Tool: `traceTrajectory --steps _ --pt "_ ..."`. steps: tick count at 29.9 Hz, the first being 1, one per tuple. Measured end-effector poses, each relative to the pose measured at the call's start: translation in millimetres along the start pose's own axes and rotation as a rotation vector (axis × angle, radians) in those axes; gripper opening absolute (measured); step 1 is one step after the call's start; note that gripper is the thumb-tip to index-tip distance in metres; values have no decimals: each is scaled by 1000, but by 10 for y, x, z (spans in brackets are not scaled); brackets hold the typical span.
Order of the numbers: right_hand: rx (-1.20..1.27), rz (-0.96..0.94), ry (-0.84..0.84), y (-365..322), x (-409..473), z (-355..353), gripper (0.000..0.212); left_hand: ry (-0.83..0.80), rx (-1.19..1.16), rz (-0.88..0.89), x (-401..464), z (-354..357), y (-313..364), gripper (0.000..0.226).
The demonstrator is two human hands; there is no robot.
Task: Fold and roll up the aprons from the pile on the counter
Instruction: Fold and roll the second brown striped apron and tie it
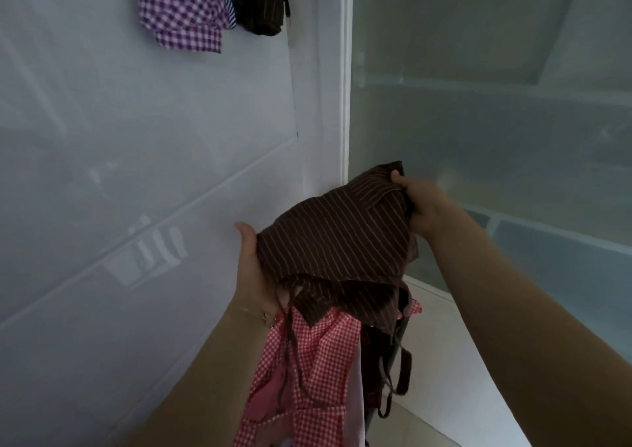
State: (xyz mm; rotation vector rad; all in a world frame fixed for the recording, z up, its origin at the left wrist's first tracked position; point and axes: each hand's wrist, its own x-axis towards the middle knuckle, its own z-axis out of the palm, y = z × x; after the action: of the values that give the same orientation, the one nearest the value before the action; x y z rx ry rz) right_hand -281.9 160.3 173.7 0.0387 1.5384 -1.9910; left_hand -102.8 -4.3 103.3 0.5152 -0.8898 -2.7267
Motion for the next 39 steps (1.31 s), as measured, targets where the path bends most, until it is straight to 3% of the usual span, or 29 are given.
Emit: traceTrajectory --steps 3,6,8,12,20,23,24,26,30,33,36,39 --pt "-2 -2 -77 -38 -8 -23 23 -113 -4 -44 -26 86 -21 104" --pt "9 -33 -62 -54 29 -107 18 -228 59 -15 -80 144 58 70" --pt "6 -91 4 -31 85 -181 17 -239 154 -87 -120 149 170 53" --pt "-38 -206 137 47 208 -292 19 -248 325 -237 -126 -48 357 71" --pt "-1 -237 206 64 300 -223 16 -386 555 -309 -183 -125 320 51" --pt "-41 -242 236 43 315 -240 20 -222 784 -266 -147 -192 386 19" --pt "-72 -251 254 40 332 -262 23 -136 840 -265 -111 -240 419 17" --pt "-173 -298 296 52 368 -296 25 44 1011 -244 -44 -334 466 29" --pt "-545 -404 348 100 419 -279 32 357 1625 -59 42 -504 546 49" --pt "-690 -272 315 108 415 -261 43 419 1599 -13 40 -578 573 48" --pt "-827 -226 196 171 427 -311 47 341 1820 -94 11 -536 602 52" --pt "-540 -229 146 236 399 -315 35 232 1813 -345 -1 -555 602 72"
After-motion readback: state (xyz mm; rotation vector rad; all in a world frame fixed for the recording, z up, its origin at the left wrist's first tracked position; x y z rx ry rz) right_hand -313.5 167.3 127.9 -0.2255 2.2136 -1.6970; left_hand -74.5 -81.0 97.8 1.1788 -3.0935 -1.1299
